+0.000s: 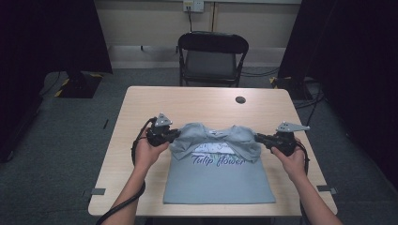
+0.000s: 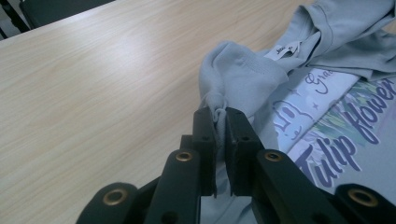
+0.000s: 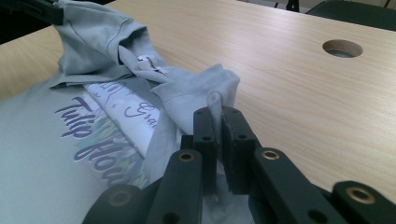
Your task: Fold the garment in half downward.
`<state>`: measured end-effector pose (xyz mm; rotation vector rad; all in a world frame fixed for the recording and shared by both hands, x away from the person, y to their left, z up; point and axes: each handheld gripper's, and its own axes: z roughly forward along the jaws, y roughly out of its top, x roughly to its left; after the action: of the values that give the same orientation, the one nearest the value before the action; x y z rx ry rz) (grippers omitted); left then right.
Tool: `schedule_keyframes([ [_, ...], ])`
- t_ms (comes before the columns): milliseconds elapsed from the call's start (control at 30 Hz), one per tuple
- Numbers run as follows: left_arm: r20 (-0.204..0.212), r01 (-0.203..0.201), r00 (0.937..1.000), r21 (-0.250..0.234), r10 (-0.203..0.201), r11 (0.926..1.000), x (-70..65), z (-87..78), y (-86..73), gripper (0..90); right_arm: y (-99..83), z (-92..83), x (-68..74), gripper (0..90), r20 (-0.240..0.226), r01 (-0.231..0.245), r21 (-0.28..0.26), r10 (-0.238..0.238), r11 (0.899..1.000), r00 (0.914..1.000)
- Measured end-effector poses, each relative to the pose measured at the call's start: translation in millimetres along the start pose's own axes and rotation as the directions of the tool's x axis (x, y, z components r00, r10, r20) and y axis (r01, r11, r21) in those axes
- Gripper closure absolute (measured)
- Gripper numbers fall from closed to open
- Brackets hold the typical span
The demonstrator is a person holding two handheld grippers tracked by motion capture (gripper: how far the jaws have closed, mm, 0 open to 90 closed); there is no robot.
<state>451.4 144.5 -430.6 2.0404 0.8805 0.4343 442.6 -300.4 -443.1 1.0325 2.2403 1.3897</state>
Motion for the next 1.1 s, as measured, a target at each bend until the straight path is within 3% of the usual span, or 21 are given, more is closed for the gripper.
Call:
schedule_keyframes([
  [300, 0.031, -0.028, 0.9992, 0.024, 0.027, 0.9993, -11.1, -4.6, -12.4, 84.0, -12.4, -14.1, 8.7, 85.0, -0.025, 0.018, -0.003, -0.018, 1.000, 0.9995],
  [633, 0.082, -0.013, 0.9966, 0.031, 0.011, 0.9994, -18.4, -13.3, -27.0, 84.0, -30.8, -27.1, 19.2, 84.9, -0.050, 0.021, 0.006, -0.020, 1.000, 0.9985],
  [900, 0.100, -0.041, 0.9944, 0.040, 0.037, 0.9984, -29.5, -20.1, -33.4, 83.9, -40.3, -33.0, 29.5, 84.9, -0.065, 0.035, 0.010, -0.034, 0.999, 0.9973],
  [1100, 0.122, -0.031, 0.9922, 0.036, 0.027, 0.9989, -34.4, -27.1, -42.4, 84.0, -49.5, -40.4, 32.8, 84.9, -0.077, 0.016, 0.001, -0.016, 1.000, 0.9969],
])
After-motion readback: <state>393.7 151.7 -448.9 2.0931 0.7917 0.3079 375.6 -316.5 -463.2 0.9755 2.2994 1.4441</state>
